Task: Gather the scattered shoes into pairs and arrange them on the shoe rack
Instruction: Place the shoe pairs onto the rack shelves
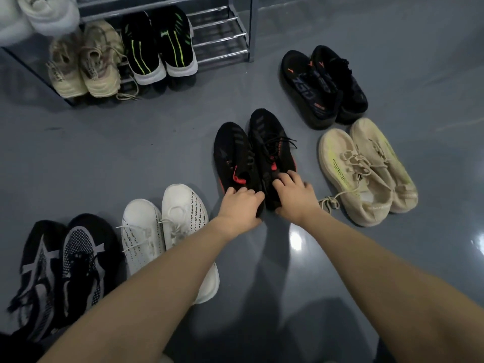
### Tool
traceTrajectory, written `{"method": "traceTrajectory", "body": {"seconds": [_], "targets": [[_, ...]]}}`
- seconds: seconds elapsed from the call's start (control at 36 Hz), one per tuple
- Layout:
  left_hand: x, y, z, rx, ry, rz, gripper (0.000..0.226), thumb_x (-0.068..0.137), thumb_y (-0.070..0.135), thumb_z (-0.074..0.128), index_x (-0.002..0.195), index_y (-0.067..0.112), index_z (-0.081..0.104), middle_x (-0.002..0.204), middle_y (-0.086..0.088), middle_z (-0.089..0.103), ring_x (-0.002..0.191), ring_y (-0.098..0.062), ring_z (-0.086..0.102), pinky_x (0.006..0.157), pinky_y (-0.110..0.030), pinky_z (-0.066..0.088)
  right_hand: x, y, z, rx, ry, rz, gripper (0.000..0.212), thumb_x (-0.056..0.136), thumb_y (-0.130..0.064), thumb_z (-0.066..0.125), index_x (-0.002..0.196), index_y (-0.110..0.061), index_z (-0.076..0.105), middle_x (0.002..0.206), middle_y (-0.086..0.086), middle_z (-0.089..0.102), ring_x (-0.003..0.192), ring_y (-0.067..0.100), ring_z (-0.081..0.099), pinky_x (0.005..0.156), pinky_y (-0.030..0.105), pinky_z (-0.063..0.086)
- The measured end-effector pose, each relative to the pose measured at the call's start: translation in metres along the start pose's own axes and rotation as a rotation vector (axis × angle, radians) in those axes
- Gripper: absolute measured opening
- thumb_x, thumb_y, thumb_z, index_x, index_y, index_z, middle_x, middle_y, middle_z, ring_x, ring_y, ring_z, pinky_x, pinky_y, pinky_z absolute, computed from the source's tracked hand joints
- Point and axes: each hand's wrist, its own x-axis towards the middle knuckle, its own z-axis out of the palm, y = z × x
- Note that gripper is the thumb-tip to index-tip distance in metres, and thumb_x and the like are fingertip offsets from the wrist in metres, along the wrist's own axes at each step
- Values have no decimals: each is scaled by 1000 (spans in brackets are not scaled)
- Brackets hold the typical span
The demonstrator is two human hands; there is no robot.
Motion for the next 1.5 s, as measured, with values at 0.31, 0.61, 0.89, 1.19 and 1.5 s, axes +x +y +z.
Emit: {"method": "traceTrajectory", "body": {"seconds": [0.31,0.61,0.89,1.19,1.5], "targets": [[-13,-4,-16,-33,71,-21,41,84,30,66,118,18,46,110,-1,52,110,-22,44,82,-33,40,-8,-6,-17,119,48,-46,43,82,-13,65,118,-16,42,120,2,44,119,31,34,84,45,44],[-19,-34,-101,26,149,-51,43,85,28,66,120,17,44,114,-3,45,112,-23,40,73,-33,40,-7,-27,-79,132,184,-51,36,79,-8,61,107,-12,38,110,5,45,107,27,35,57,34,35],[-40,-83,-196,68,276,-4,41,84,27,66,117,19,43,114,-2,42,109,-22,38,67,-31,37,-5,-79,-178,102,352,-32,37,81,-21,62,93,-17,27,104,3,45,103,24,37,60,35,37],[-51,-154,-285,125,392,-17,47,84,25,66,124,17,42,118,-3,39,111,-23,36,61,-30,35,33,-151,-278,53,513,-73,37,82,-27,62,106,-11,38,108,5,47,106,27,39,61,35,34],[-25,-225,-320,125,439,-109,49,82,22,69,123,17,44,120,-4,39,110,-24,36,68,-33,46,102,-193,-321,34,534,-176,38,82,-31,62,104,-11,38,107,4,47,104,26,40,63,35,36]]}}
